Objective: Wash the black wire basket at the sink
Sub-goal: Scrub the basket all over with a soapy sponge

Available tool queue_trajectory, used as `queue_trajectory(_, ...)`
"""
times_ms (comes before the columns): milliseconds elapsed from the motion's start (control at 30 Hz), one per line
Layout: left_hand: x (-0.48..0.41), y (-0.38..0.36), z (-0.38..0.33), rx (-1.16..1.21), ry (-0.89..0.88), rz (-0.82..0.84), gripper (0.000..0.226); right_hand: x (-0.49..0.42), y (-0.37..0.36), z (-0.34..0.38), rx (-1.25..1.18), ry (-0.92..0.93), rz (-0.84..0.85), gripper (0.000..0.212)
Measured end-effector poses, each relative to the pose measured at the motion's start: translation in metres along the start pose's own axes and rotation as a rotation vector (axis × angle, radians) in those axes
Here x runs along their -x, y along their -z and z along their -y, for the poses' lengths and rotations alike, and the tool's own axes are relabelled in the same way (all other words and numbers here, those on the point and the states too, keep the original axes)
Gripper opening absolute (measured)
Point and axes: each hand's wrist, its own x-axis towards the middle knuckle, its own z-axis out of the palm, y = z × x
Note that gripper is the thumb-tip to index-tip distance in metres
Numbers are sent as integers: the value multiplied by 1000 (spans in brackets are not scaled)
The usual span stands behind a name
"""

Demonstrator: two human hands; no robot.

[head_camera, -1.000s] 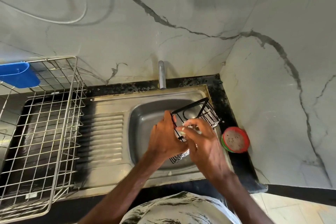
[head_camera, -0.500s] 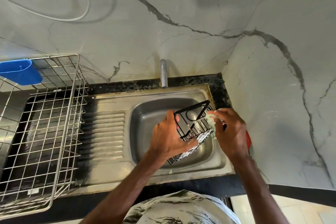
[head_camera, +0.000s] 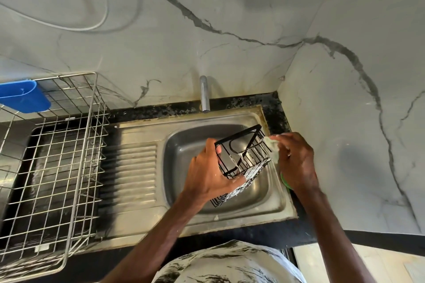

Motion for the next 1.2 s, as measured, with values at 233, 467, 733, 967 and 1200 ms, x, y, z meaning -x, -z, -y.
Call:
queue_trajectory(233,0,4,2,7,15,8,82,8,-6,27,24,22,-73,33)
queue_trajectory(467,-4,4,-5,-52,-30,25,77,13,-14,81,-71,199,63,36)
queue_trajectory(733,1,3,-7,-104,-54,15,86,-12,-11,37,-27,37,35,26)
queue_trajectory(967,-2,-2,-11,-124,-29,58,86,7,-37,74,-78,119,15,30)
queue_trajectory(1200,2,1,-11,-151,-89,79,88,-19,-24,35,-2,58,13,28)
